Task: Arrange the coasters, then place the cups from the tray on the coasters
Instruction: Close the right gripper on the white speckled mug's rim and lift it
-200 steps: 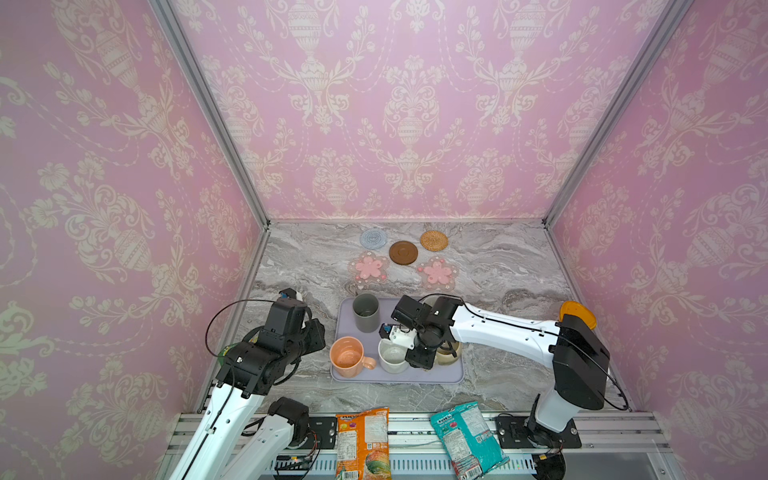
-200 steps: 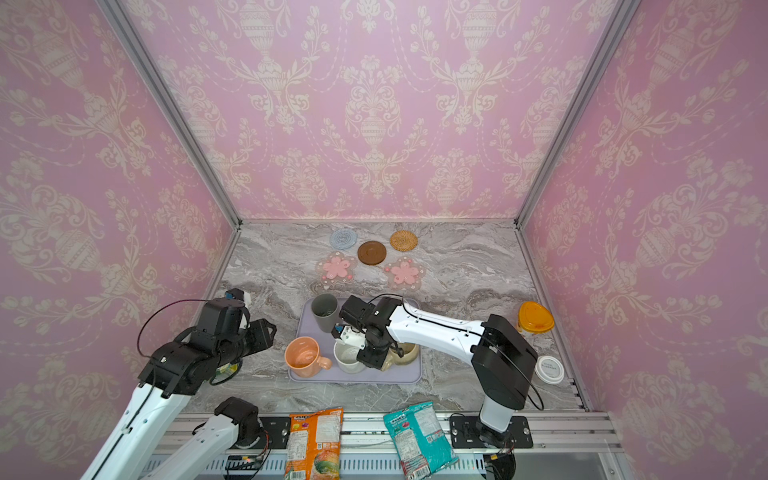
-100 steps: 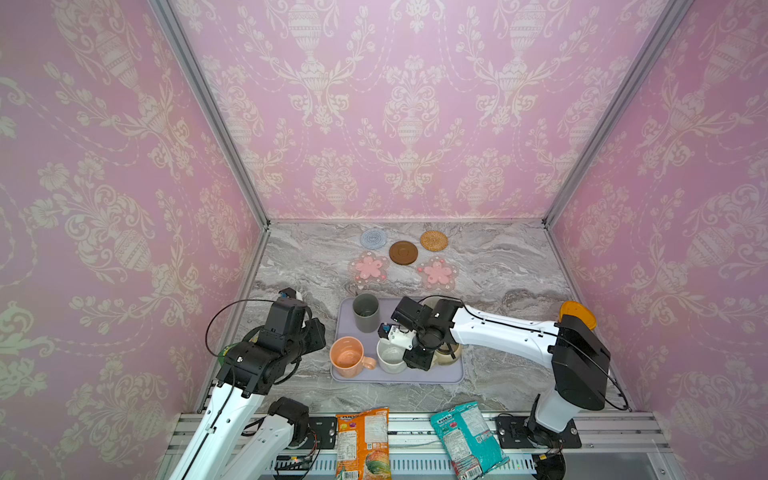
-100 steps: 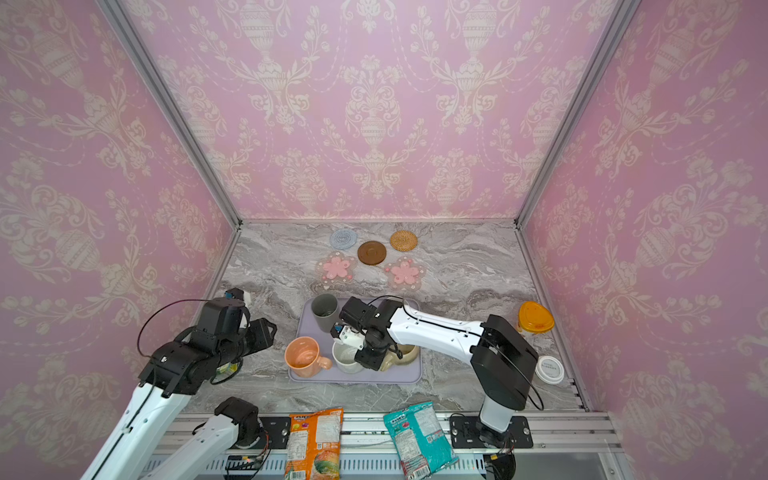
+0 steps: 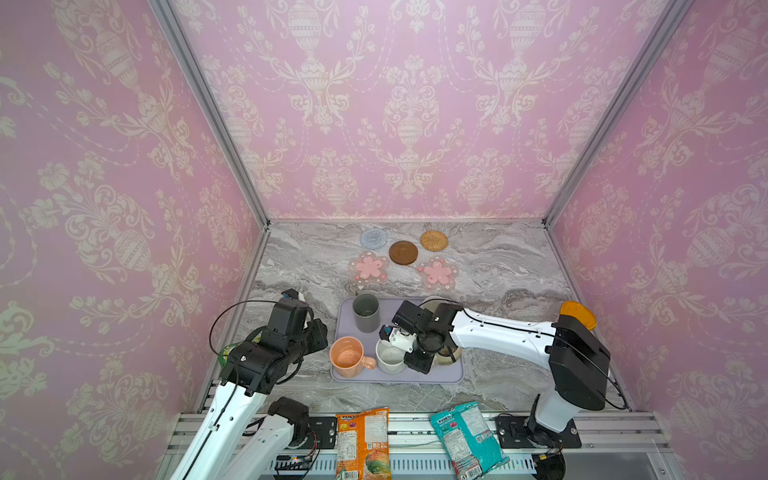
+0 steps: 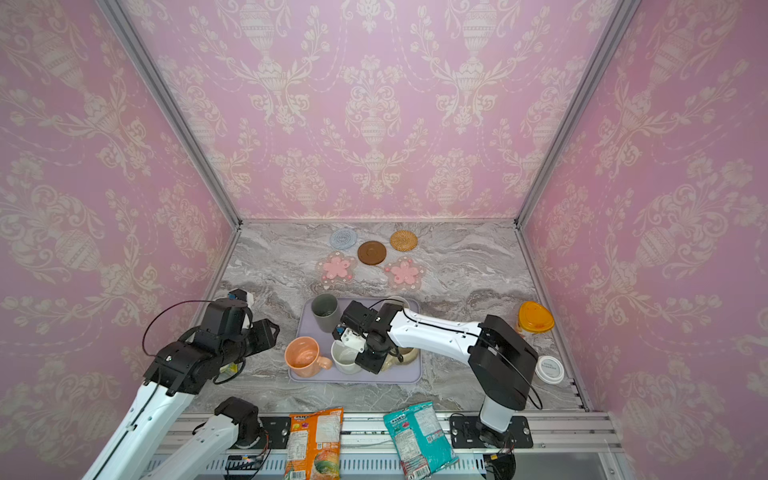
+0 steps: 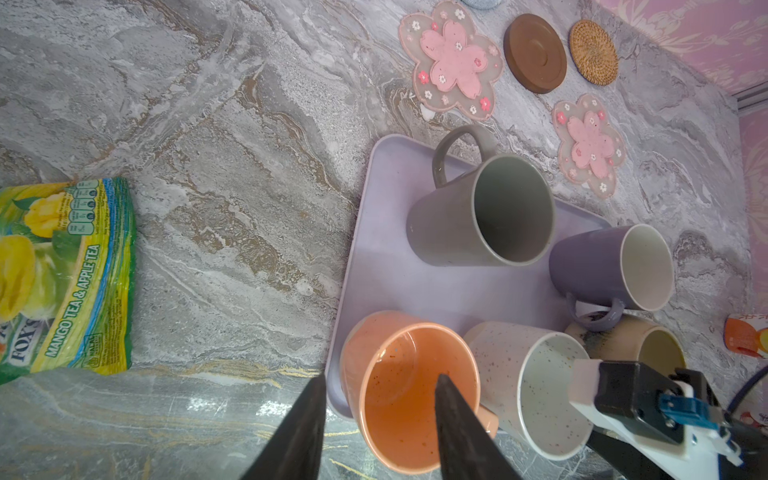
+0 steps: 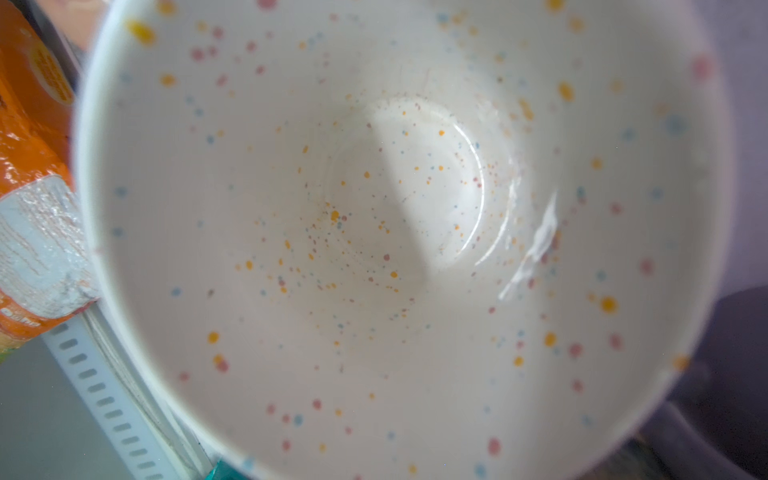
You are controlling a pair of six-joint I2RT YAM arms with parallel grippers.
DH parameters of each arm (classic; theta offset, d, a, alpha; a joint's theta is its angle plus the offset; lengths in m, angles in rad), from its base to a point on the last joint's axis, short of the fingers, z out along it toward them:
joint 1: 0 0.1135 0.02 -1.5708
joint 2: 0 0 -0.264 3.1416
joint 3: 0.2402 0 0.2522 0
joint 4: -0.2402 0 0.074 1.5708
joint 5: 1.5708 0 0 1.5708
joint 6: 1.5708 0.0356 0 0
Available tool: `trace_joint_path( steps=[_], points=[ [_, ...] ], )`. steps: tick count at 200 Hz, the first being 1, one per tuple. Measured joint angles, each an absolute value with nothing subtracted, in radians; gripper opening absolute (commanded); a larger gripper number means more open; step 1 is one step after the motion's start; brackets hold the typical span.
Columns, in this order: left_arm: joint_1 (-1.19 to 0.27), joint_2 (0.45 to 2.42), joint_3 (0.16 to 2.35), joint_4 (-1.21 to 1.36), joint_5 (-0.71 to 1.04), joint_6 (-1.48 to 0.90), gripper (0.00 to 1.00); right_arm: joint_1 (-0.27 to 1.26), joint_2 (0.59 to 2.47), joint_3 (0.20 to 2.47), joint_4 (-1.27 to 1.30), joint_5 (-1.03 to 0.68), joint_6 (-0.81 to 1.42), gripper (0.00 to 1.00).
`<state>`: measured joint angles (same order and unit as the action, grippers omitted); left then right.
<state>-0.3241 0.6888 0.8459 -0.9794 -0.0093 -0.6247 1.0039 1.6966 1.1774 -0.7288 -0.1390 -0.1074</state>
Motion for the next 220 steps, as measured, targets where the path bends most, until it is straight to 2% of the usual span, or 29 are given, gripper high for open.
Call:
trace_joint_path(
  steps=[31,220],
  points=[
    [-0.324,0.689,0.838,-0.958,-0.006,-0.630,0.45,1.005,1.674,1.147,-0.696,-0.132,-0.084,0.00],
    [-0.326,0.667,0.785,-0.941,-0.003,-0.638,0.46,0.953,1.648,1.135,-0.688,-0.059,0.020,0.00]
  ],
)
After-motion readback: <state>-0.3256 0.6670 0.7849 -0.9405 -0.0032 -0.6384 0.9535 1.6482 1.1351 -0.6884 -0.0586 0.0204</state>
